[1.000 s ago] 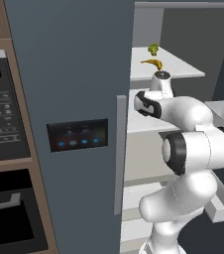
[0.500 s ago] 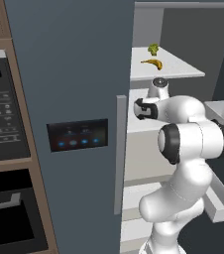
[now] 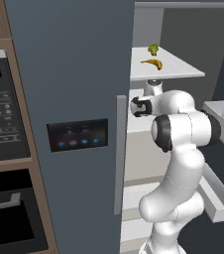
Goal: Pick up the kiwi and banana from the fridge and place one fruit on each plate on the dining counter.
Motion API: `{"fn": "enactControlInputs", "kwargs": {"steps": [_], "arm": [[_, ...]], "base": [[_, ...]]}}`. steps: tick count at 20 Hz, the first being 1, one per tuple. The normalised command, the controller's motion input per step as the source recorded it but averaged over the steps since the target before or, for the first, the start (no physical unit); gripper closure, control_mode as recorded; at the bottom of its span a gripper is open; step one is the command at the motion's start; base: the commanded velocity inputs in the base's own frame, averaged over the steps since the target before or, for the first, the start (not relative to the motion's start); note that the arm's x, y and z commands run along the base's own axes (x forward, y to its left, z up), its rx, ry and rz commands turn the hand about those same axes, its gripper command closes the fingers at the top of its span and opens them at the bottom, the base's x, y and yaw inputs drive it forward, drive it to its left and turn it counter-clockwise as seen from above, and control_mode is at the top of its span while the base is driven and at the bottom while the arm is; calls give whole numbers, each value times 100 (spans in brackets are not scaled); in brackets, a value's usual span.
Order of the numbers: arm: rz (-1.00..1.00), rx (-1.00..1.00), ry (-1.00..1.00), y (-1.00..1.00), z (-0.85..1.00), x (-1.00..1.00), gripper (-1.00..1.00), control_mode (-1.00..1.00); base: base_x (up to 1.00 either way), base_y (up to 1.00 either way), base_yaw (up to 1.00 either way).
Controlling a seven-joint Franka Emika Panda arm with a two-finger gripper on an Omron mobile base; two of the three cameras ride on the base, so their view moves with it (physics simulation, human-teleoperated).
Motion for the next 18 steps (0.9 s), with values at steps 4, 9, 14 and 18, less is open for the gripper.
{"fn": "enactControlInputs", "kwargs": {"steps": [4, 9, 14, 18], "arm": [[-1, 0, 9, 0, -4, 52, -100, -100], [0, 0, 5, -1, -25, 31, -100, -100], [0, 0, 0, -2, -48, 0, -100, -100], [0, 0, 0, -3, -37, 4, -100, -100]], "base": [[0, 0, 0], [0, 0, 0], [0, 0, 0], [0, 0, 0]]}}
